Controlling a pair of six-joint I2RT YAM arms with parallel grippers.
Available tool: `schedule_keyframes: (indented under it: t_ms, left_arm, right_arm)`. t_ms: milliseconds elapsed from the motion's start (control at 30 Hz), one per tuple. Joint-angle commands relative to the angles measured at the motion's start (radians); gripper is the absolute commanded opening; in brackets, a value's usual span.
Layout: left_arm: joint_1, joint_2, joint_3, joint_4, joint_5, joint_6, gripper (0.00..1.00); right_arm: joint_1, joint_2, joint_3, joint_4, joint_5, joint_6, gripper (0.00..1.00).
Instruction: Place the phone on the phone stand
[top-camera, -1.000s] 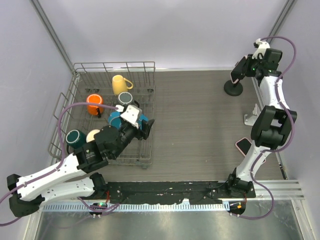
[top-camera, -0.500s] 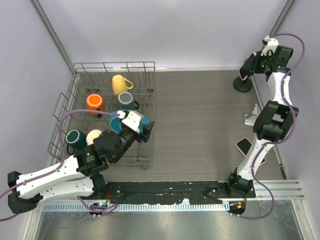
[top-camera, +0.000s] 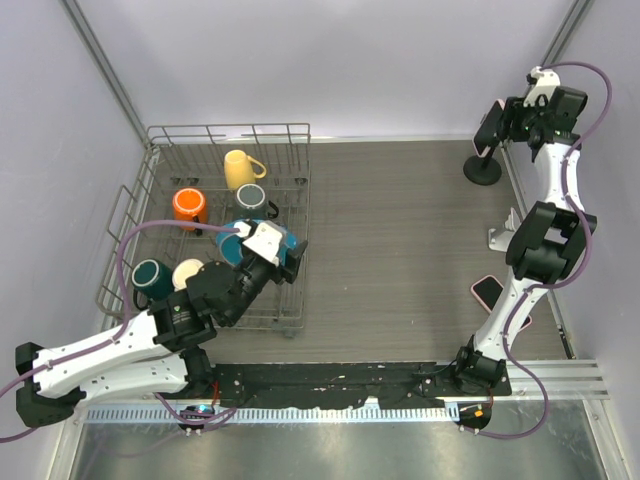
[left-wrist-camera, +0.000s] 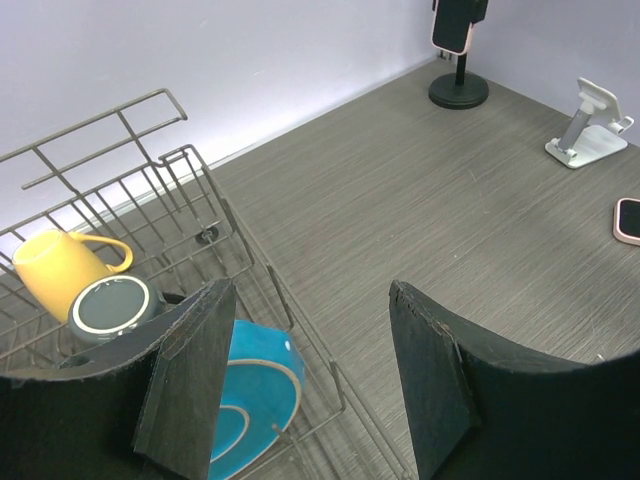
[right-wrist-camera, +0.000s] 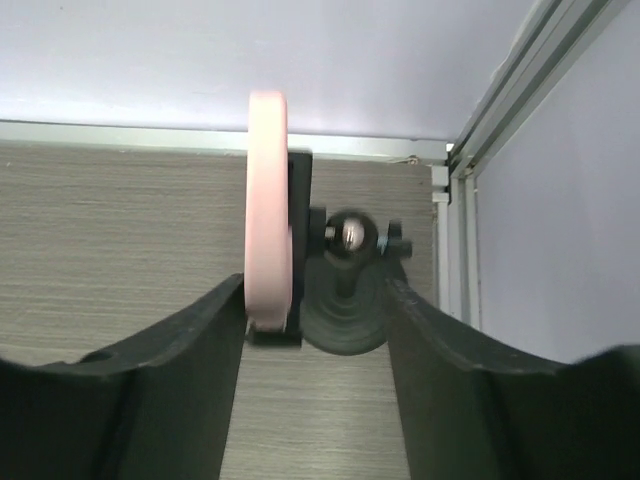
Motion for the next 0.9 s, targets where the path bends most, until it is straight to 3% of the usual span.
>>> schedule_keyframes:
  t_ms: [0, 67, 267, 333, 433, 467, 600, 700, 867]
  left_arm:
    - [-0.004, 0.002, -0.005, 0.06, -0.021, 0.015, 0.66]
    - [-0.005, 0.003, -0.007, 0.06, -0.021, 0.017, 0.66]
    - [-0.004, 0.006, -0.007, 0.062, -0.025, 0.023, 0.66]
    - [-0.004, 0.008, -0.007, 0.062, -0.025, 0.024, 0.66]
    - [-0.005, 0.009, -0.005, 0.06, -0.024, 0.024, 0.66]
    - [-0.004, 0.008, -0.005, 0.059, -0.021, 0.021, 0.66]
    - [-0.004, 0.011, -0.007, 0.06, -0.022, 0.023, 0.66]
    - [-0.004, 0.011, -0.005, 0.057, -0.016, 0.02, 0.66]
    - [-0.004, 0.009, 0.001, 0.049, -0.008, 0.011, 0.66]
  right_arm:
    - [-0.001, -0.047, 0.063, 0.071, 0.047, 0.051, 0.73]
    - [0.0, -0.054, 0.075, 0.065, 0.056, 0.071, 0.8]
    - [0.019, -0.124, 0.113, -0.077, 0.272, 0.19, 0.82]
    - [0.031, -0.205, 0.052, -0.116, 0.363, 0.237, 0.82]
    - [0.055, -0.376, -0.171, -0.064, 0.484, 0.316, 0.82]
    - [0.057, -0.42, -0.316, -0.039, 0.504, 0.402, 0.83]
    - [0.055, -0.622, -0.607, 0.005, 0.668, 0.687, 0.83]
    - [0.054, -0.716, -0.753, 0.047, 0.544, 0.711, 0.83]
    - [0.039, -0.782, -0.874, 0.039, 0.519, 0.743, 0.83]
